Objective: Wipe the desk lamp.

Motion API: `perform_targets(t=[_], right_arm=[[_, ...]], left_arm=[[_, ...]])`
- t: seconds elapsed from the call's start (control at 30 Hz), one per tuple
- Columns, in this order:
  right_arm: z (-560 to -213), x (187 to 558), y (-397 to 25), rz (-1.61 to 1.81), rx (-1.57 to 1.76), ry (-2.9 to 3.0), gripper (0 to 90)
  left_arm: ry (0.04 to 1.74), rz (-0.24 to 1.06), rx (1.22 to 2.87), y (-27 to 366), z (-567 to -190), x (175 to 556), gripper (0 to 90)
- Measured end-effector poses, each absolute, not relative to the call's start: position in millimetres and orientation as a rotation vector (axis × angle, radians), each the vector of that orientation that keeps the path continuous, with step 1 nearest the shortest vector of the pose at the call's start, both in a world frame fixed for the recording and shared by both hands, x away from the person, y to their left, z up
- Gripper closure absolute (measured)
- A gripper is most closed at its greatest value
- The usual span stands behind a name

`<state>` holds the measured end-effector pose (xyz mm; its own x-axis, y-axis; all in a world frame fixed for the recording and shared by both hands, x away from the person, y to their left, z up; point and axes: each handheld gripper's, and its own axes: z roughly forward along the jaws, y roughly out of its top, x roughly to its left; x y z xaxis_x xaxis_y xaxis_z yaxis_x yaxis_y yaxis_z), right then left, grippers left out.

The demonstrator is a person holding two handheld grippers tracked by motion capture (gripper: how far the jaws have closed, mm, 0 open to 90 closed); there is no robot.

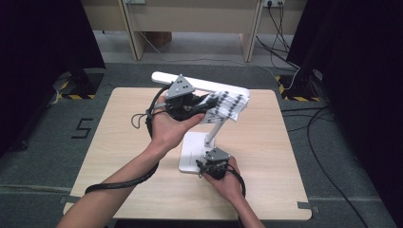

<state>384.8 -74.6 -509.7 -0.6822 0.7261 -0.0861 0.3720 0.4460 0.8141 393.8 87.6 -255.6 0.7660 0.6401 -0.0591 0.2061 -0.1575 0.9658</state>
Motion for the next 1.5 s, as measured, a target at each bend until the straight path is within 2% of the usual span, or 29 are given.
perform_targets(t=[0.73, 1.5], right_arm=[[-510.2, 384.2, -74.2, 1.125, 0.922, 2.27, 47.3], [-510.3, 383.0, -73.5, 1.119, 0.932, 2.265, 47.2]], left_arm=[[0.742, 0.494, 1.707, 149.1, -271.4, 380.2, 76.0], [0.856, 0.558, 1.679, 195.4, -284.8, 387.3, 75.5]])
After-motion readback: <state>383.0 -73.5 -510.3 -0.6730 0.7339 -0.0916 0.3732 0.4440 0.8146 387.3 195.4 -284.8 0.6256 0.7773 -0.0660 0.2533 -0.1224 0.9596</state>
